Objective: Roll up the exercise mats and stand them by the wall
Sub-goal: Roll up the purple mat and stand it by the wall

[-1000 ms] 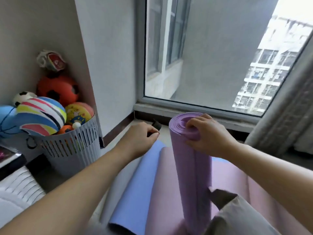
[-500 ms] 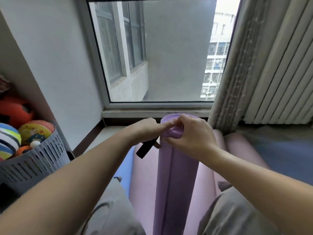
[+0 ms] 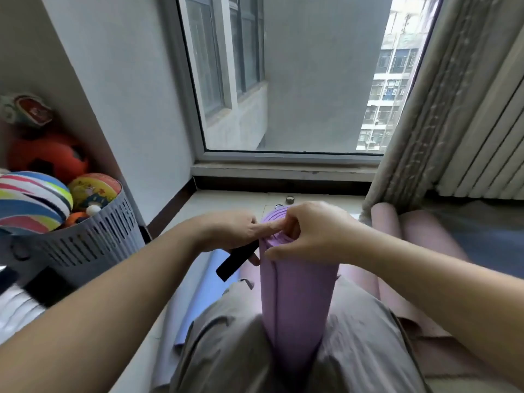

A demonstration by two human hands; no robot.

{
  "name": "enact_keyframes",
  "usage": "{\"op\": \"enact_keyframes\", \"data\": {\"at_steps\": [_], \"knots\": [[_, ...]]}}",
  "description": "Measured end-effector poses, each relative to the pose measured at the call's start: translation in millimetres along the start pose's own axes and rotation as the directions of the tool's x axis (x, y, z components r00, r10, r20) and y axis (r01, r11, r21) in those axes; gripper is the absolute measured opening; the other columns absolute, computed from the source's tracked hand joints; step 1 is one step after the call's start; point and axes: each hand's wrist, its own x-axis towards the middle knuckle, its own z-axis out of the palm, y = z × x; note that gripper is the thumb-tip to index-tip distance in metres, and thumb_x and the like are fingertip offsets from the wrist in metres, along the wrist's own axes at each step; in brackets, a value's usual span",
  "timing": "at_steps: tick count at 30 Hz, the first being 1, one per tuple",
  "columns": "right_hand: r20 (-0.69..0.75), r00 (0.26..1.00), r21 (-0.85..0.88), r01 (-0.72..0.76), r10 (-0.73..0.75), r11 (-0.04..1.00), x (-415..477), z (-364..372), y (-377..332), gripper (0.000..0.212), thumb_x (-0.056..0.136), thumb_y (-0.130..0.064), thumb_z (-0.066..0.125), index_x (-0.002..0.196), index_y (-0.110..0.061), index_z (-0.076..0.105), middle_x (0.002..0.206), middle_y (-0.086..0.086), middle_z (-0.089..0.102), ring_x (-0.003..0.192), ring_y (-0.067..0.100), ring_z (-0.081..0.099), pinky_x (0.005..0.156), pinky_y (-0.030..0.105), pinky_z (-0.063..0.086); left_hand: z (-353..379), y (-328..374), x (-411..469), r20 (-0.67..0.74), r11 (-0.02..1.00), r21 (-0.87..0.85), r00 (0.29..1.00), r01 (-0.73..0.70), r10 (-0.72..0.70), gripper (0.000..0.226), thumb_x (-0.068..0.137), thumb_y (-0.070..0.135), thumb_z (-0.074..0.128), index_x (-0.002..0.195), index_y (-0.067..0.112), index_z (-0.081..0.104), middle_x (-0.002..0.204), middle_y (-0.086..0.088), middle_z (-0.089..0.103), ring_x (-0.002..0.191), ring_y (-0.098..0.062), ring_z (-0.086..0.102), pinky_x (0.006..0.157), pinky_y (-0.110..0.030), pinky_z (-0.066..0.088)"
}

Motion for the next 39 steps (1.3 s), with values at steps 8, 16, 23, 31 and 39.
{"op": "enact_keyframes", "data": {"at_steps": [8,16,23,31,39], "knots": [[0.049,0.996,0.375,0.049,-0.072,0.926,43,-28,9,0.013,0.085,-0.029,0.07,0.092,-0.018,0.069,0.08,-0.007,0.07,0.07,0.007,0.064,0.07,0.023,0.047,-35,-10,-15,-0.223,0.995,0.023,0.969,-0.102,0.104,0.042,0.098,0.044,0.044,0.097,0.01,0.068,0.092,-0.009,0.07,0.073,-0.011,0.067,0.072,-0.023,0.05],[-0.021,0.959,0.318,0.274,-0.282,0.908,55,-38,5,0.031,0.079,-0.015,0.072,0.109,-0.022,0.065,0.097,-0.01,0.066,0.087,0.007,0.062,0.081,0.021,0.049,-46,14,-32,-0.252,0.841,0.296,0.813,-0.452,0.525,0.029,0.09,0.008,0.058,0.083,0.034,0.069,0.087,0.015,0.066,0.079,0.0,0.064,0.075,-0.018,0.049],[0.013,0.929,0.281,0.352,-0.37,0.893,38,-59,-9,0.016,0.08,-0.018,0.071,0.067,-0.018,0.063,0.052,-0.008,0.053,0.046,0.005,0.044,0.049,0.019,0.036,-44,6,-33,-0.353,0.752,0.396,0.668,-0.527,0.655,0.032,0.088,0.007,0.064,0.095,0.034,0.05,0.085,0.014,0.065,0.072,-0.003,0.068,0.069,-0.031,0.056],[0.213,0.882,0.017,0.427,-0.421,0.904,30,-58,-33,0.015,0.086,-0.025,0.063,0.072,-0.025,0.057,0.057,-0.006,0.063,0.051,0.004,0.053,0.052,0.013,0.038,-60,8,-21,-0.21,0.512,0.699,0.541,-0.499,0.814,0.021,0.083,0.004,0.048,0.082,0.014,0.067,0.086,0.003,0.059,0.068,-0.016,0.06,0.061,-0.024,0.047],[0.327,0.944,-0.043,0.064,-0.046,0.997,46,-76,19,0.037,0.096,-0.026,0.036,0.081,-0.01,0.066,0.073,0.002,0.069,0.063,0.018,0.065,0.07,0.032,0.049,-30,20,-49,0.054,0.307,0.747,0.514,-0.59,0.856,0.026,0.078,0.02,0.042,0.08,0.01,0.066,0.078,0.0,0.063,0.069,-0.023,0.058,0.064,-0.032,0.049]]}}
